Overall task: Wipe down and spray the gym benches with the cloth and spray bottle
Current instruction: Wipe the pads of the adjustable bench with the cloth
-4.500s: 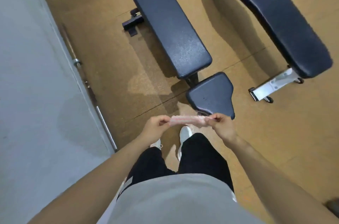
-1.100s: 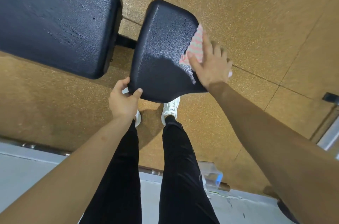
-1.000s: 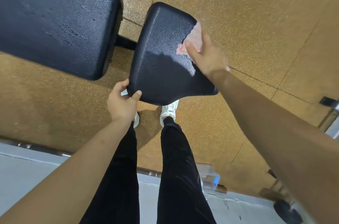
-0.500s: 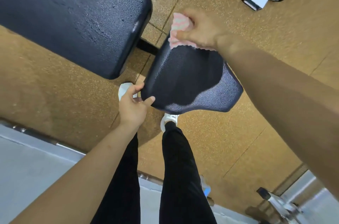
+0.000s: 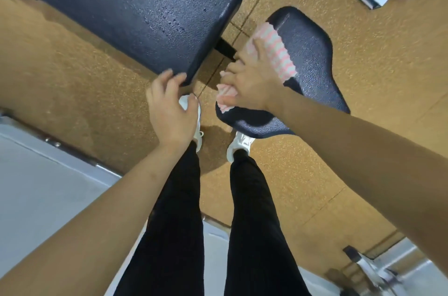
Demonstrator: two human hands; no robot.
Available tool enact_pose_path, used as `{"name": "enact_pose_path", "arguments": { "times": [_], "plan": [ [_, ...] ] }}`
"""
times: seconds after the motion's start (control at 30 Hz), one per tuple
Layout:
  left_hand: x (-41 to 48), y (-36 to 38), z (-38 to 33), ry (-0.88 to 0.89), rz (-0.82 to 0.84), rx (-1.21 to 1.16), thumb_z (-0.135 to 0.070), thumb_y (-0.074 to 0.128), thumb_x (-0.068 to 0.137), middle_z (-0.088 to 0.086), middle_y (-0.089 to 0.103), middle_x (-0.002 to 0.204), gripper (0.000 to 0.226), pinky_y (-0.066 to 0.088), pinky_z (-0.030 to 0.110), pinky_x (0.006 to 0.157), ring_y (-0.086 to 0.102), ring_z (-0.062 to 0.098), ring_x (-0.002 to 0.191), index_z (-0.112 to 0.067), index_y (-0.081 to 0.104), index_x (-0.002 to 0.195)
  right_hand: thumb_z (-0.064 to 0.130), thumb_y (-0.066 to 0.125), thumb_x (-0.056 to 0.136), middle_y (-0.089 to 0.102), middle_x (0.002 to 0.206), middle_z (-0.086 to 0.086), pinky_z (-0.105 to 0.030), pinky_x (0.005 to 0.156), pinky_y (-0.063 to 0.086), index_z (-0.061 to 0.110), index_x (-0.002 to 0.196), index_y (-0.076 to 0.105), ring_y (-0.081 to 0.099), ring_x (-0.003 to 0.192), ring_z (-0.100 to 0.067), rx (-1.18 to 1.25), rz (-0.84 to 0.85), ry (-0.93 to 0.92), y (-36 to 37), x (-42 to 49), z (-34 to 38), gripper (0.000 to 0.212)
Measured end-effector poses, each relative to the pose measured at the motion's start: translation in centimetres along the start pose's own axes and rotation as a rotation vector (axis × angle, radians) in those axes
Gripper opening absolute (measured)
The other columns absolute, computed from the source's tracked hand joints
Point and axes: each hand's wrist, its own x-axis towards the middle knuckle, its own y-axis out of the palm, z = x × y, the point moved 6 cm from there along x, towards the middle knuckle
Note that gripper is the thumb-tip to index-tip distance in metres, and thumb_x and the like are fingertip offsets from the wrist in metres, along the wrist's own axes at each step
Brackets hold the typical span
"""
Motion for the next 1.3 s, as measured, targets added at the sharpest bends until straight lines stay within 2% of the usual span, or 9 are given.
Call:
{"name": "enact_pose_path", "arguments": {
  "times": [0.17,0.3,0.5,0.7,0.87,0.93,1.0,1.1,1.3],
  "plan": [
    [1.9,1.1,2.0,0.145,0.19,0.313,-0.023,0.066,0.09,0.009,0.027,0.169,0.07,0.032,0.05,0.122,0.024,0.035,0.154,-0.024,0.042,0.156,0.063,0.033,0.088,0.064,0.121,-0.003,-0.069,0.118,0.008,0.019,0.122,0.068,0.044,0.136,-0.037,-0.049,-0.079,-0.074,3.3,-1.4,4.4,0.066],
    [1.7,1.2,2.3,0.17,0.22,0.317,-0.017,0.066,0.088,0.008,0.022,0.17,0.076,0.027,0.045,0.125,0.019,0.035,0.156,-0.024,0.038,0.158,0.039,0.042,0.104,0.05,0.152,-0.003,-0.069,0.116,0.022,0.023,0.141,0.054,0.037,0.147,-0.035,-0.096,-0.303,0.028,5.9,-3.3,6.3,0.042],
    [1.4,1.1,2.0,0.153,0.263,0.322,-0.014,0.064,0.088,0.007,0.014,0.172,0.082,0.023,0.038,0.124,0.01,0.034,0.159,-0.023,0.031,0.162,0.02,0.04,0.108,0.034,0.163,-0.002,-0.067,0.12,0.01,0.032,0.155,0.039,0.028,0.151,-0.033,0.05,-0.544,0.383,9.3,-6.6,7.7,0.049],
    [0.9,1.2,1.9,0.18,0.316,0.33,-0.01,0.064,0.088,0.009,0.007,0.173,0.086,0.024,0.036,0.123,0.004,0.035,0.159,-0.021,0.026,0.163,0.068,0.054,0.089,0.005,0.171,-0.003,-0.072,0.117,0.003,0.036,0.162,0.017,-0.002,0.157,-0.033,0.491,-0.415,0.747,11.1,-10.9,10.1,0.088],
    [1.0,1.2,1.9,0.189,0.334,0.339,-0.009,0.065,0.089,0.007,0.006,0.173,0.086,0.024,0.023,0.115,0.003,0.032,0.16,-0.024,0.024,0.164,0.035,0.07,0.088,0.015,0.168,-0.008,-0.04,0.127,0.017,0.022,0.159,0.025,0.014,0.155,-0.029,1.093,-0.92,1.121,9.4,-12.3,10.4,0.085],
    [1.1,1.1,2.0,0.199,0.335,0.345,-0.009,0.065,0.089,0.007,0.006,0.174,0.087,0.025,0.022,0.111,0.003,0.032,0.16,-0.025,0.024,0.164,0.025,0.081,0.078,0.03,0.157,-0.008,-0.018,0.115,0.03,0.018,0.156,0.032,0.036,0.14,-0.026,1.292,-1.078,1.496,9.3,-13.1,10.6,0.093],
    [1.2,1.2,2.4,0.212,0.343,0.342,-0.009,0.065,0.088,0.007,0.006,0.173,0.088,0.029,0.027,0.115,0.003,0.032,0.16,-0.025,0.024,0.164,0.025,0.087,0.075,0.036,0.141,-0.004,-0.021,0.091,0.052,0.021,0.153,0.035,0.05,0.117,-0.018,1.691,-1.166,1.831,10.6,-12.9,11.6,0.094],
    [1.3,1.3,2.8,0.226,0.342,0.33,-0.01,0.065,0.087,0.005,0.006,0.174,0.089,0.035,0.035,0.117,0.003,0.032,0.16,-0.027,0.024,0.163,0.024,0.081,0.087,0.061,0.134,-0.009,-0.025,0.08,0.06,0.019,0.145,0.045,0.068,0.11,-0.023,2.569,-1.23,1.628,12.4,-9.6,12.6,0.068],
    [1.3,1.4,3.3,0.25,0.329,0.308,-0.011,0.065,0.085,0.005,0.006,0.174,0.09,0.045,0.039,0.113,0.003,0.032,0.16,-0.028,0.025,0.163,0.03,0.069,0.096,0.066,0.128,-0.022,-0.04,0.097,0.058,0.003,0.135,0.057,0.067,0.114,-0.028,3.024,-1.1,1.257,11.8,-7.5,12.4,0.049]
  ]
}}
